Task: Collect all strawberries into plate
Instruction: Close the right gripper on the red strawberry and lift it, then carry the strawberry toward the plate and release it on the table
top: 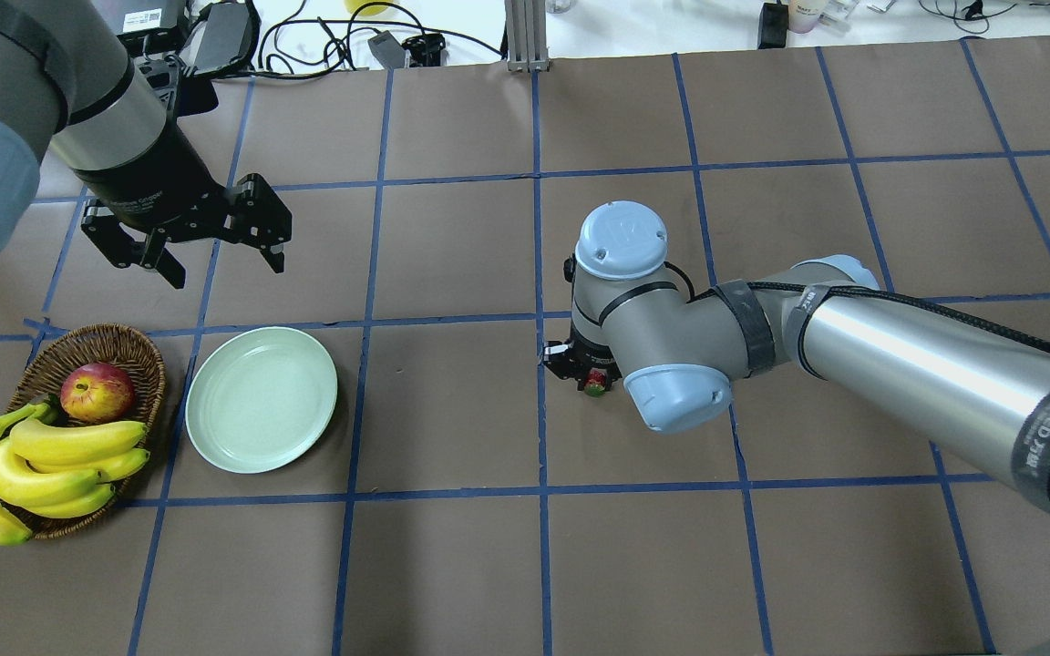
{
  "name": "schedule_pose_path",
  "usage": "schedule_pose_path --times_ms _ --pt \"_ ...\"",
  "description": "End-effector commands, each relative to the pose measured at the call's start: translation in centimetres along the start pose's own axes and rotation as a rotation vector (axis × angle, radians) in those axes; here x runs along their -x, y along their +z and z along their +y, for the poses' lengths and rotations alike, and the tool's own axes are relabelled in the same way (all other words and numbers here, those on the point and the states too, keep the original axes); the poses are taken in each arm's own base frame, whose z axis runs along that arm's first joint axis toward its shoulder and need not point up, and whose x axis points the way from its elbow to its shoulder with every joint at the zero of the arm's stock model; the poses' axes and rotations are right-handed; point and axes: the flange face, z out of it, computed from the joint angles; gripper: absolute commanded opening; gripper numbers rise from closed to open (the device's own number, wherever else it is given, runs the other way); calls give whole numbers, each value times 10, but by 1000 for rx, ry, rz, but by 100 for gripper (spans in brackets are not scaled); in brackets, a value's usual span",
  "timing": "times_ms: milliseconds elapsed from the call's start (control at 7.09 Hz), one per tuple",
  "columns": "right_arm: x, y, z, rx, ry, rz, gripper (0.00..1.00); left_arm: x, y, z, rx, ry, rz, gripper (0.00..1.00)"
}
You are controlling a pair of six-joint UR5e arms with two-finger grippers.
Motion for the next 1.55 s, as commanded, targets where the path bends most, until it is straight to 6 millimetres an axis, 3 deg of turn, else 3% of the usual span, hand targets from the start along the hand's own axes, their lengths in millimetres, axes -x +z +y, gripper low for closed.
schedule_pose_path --times_ms 0,141,282,423,564,705,988,1129,1270,1411 --pt "7 -21 -13 -49 -49 -28 0 0 0 0 1 1 0 100" --pt "28 -49 -19 -80 44 -75 0 0 0 0 0 1 1 100" --pt "92 -65 5 -72 69 -164 0 0 0 0 -2 -1 3 100" --pt "130 -52 19 -54 119 -159 0 0 -1 -1 -5 -1 3 100" --pt "143 -38 18 -49 128 -153 0 0 -1 -1 -5 1 3 100" --pt "142 -23 19 -31 133 -141 0 0 -2 2 3 -1 1 100" --pt "141 -4 20 6 142 -131 27 2 0 1 6 -2 0 100" --pt "140 -3 20 -1 143 -121 61 2 0 1 4 -2 3 100" --pt "143 -12 16 -19 141 -132 92 2 0 1 6 -2 0 100" --pt "137 -58 -2 -125 130 -139 100 2 1 2 18 -2 1 100"
